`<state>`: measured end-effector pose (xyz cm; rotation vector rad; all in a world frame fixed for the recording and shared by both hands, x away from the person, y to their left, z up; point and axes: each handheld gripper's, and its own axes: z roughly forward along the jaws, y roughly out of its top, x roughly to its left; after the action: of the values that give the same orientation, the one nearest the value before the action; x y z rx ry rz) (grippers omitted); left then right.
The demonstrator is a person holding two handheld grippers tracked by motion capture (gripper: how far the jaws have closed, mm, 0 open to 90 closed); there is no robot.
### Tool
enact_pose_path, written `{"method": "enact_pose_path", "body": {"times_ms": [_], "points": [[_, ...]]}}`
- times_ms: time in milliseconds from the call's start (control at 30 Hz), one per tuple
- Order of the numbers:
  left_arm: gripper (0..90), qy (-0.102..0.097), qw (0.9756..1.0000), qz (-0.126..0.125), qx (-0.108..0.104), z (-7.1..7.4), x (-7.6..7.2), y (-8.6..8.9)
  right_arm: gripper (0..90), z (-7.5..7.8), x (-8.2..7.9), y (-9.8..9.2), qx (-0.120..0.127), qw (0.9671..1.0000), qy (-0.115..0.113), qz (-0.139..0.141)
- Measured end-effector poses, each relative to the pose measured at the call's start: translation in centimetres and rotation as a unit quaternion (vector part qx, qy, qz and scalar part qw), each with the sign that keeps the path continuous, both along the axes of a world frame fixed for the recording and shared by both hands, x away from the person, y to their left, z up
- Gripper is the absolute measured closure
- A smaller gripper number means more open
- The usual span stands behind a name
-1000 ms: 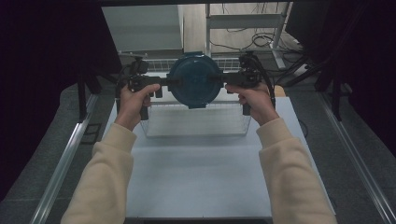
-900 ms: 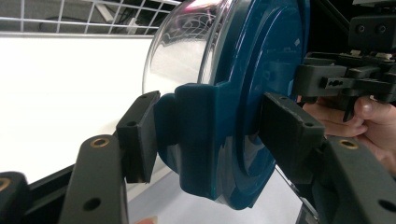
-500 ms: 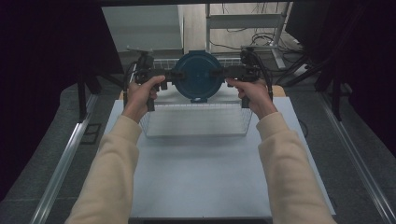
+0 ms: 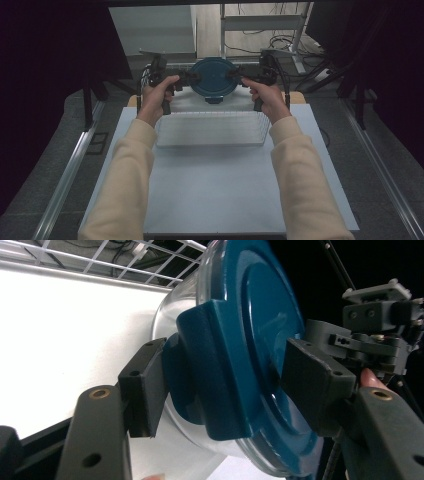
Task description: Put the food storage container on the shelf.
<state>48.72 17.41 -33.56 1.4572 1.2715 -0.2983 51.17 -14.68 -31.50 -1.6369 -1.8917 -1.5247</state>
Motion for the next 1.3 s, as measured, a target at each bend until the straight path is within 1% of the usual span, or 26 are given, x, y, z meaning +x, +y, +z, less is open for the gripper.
{"method": "enact_pose_path", "body": {"times_ms": [67,100,267,333,367,400,433,467,500,533,600,667,700,767,833,867,933,967,1000,1033,1067,1133,1167,1300], "points": [[36.6,0.004,1.0,0.002,-0.005,-0.2,0.2,0.0,36.6,-0.2,0.2,-0.1,0.006,0.9999,0.01,-0.007],[36.4,0.005,1.0,0.001,-0.007,-0.3,0.2,0.0,36.6,-0.4,0.3,-0.1,0.005,0.9999,0.009,-0.008],[35.5,0.006,0.9999,0.0,-0.013,-0.6,0.3,0.0,36.3,-0.6,0.3,-0.1,0.011,0.9997,0.015,-0.015],[34.8,0.006,0.9999,-0.001,-0.015,-0.7,0.3,-0.1,35.1,-0.7,0.3,-0.1,0.011,0.9997,0.01,-0.017],[34.3,0.004,0.9999,0.0,-0.014,-0.8,0.2,-0.1,34.4,-0.7,0.2,-0.1,0.007,0.9998,0.003,-0.017],[34.3,0.001,0.9999,0.001,-0.012,-0.8,0.2,-0.2,33.8,-0.6,0.1,-0.1,-0.002,0.9998,-0.01,-0.016],[33.7,-0.006,0.9999,0.004,-0.008,-0.8,0.2,-0.2,31.3,-0.5,0.0,0.0,-0.011,0.9996,-0.022,-0.016],[32.3,-0.018,0.9997,0.015,0.007,-0.6,0.0,-0.3,26.3,-0.4,-0.1,0.1,-0.018,0.9992,-0.031,-0.017],[29.3,-0.026,0.9991,0.026,0.019,-0.4,-0.1,-0.3,22.5,-0.2,-0.3,0.2,-0.028,0.9985,-0.042,-0.019],[26.6,-0.03,0.9988,0.032,0.024,-0.3,-0.2,-0.3,21.4,0.0,-0.5,0.2,-0.033,0.9979,-0.052,-0.019],[22.0,-0.037,0.9983,0.035,0.029,0.0,-0.6,0.0,19.5,0.2,-0.9,0.2,-0.032,0.9973,-0.064,-0.017],[19.7,-0.046,0.9973,0.04,0.04,0.4,-1.1,0.3,17.6,0.5,-1.5,0.2,-0.039,0.9965,-0.072,-0.016],[19.2,-0.053,0.9966,0.043,0.047,0.6,-1.4,0.5,16.6,0.7,-1.7,0.2,-0.041,0.9959,-0.079,-0.016],[18.8,-0.067,0.9949,0.047,0.06,1.0,-2.2,0.7,15.7,1.0,-2.4,0.2,-0.046,0.9944,-0.093,-0.025],[18.7,-0.078,0.9933,0.05,0.069,1.4,-2.9,0.8,14.3,1.2,-3.1,0.3,-0.042,0.9938,-0.1,-0.026],[18.4,-0.083,0.9922,0.05,0.078,1.6,-3.3,0.9,13.9,1.3,-3.4,0.3,-0.045,0.9933,-0.104,-0.025],[18.3,-0.097,0.9894,0.05,0.096,1.8,-4.2,1.0,13.8,1.5,-4.2,0.3,-0.053,0.9918,-0.113,-0.025],[18.2,-0.101,0.989,0.046,0.098,1.9,-4.7,1.2,14.0,1.5,-4.6,0.3,-0.055,0.9914,-0.117,-0.021],[18.2,-0.104,0.9891,0.042,0.096,1.9,-5.1,1.3,14.0,1.6,-5.1,0.1,-0.062,0.9908,-0.119,-0.014],[18.0,-0.107,0.9888,0.038,0.097,1.9,-5.6,1.5,14.0,1.7,-5.6,0.0,-0.07,0.9895,-0.126,-0.008],[17.9,-0.11,0.9881,0.035,0.102,1.8,-6.0,1.6,14.0,1.7,-6.4,-0.3,-0.082,0.9867,-0.14,0.0],[18.0,-0.116,0.9864,0.037,0.11,1.6,-6.9,1.9,14.0,1.7,-7.5,-0.9,-0.094,0.9834,-0.155,0.007],[18.0,-0.12,0.9857,0.037,0.112,1.5,-7.5,2.1,14.0,1.7,-8.1,-1.3,-0.095,0.9822,-0.162,0.013],[18.2,-0.139,0.9846,0.032,0.101,0.3,-10.4,2.7,14.2,1.2,-11.0,-2.8,-0.106,0.9756,-0.189,0.036]]}}
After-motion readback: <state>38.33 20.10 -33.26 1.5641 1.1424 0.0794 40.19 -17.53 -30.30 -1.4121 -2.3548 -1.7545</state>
